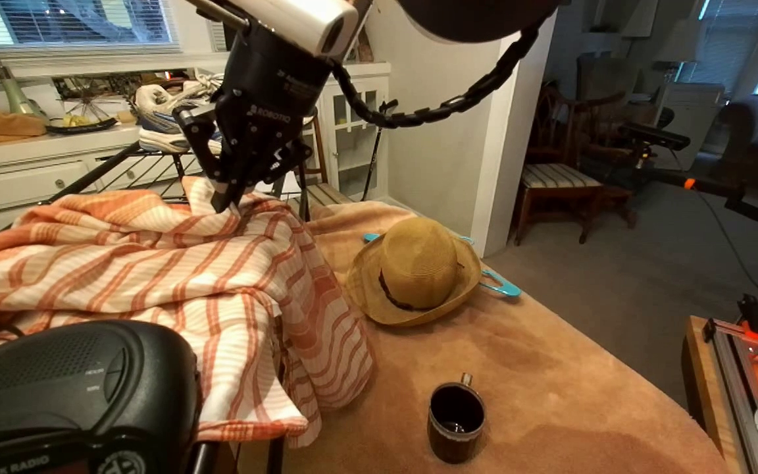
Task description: Remove the hat, brown mug and tea towel from the shoe rack and put them on the table
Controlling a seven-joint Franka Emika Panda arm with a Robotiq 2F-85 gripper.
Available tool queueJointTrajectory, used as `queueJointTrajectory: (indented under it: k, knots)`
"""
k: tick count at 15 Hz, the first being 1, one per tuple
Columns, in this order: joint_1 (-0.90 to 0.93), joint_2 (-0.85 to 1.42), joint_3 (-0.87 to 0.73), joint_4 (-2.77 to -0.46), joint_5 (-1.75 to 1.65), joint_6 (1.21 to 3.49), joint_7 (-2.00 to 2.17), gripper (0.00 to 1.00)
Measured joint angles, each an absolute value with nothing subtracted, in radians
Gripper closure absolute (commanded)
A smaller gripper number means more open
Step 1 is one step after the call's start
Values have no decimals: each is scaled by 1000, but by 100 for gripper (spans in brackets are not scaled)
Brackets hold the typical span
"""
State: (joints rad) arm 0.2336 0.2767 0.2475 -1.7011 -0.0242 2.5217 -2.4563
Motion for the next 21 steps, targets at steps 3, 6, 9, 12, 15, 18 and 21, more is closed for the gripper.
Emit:
queueJointTrajectory:
  k: [3,6,9,12,15,18,21]
  knots:
    - [232,277,247,-1701,-24,2522,-2456,99]
    - [232,277,247,-1701,-24,2522,-2456,99]
    - [232,277,247,-1701,-24,2522,-2456,99]
    - [232,277,247,-1701,-24,2522,-2456,99]
    - [228,275,250,-1701,-11,2518,-2456,99]
    - [160,216,308,-1737,216,2503,-2514,99]
    - [116,129,320,-1778,413,2450,-2577,99]
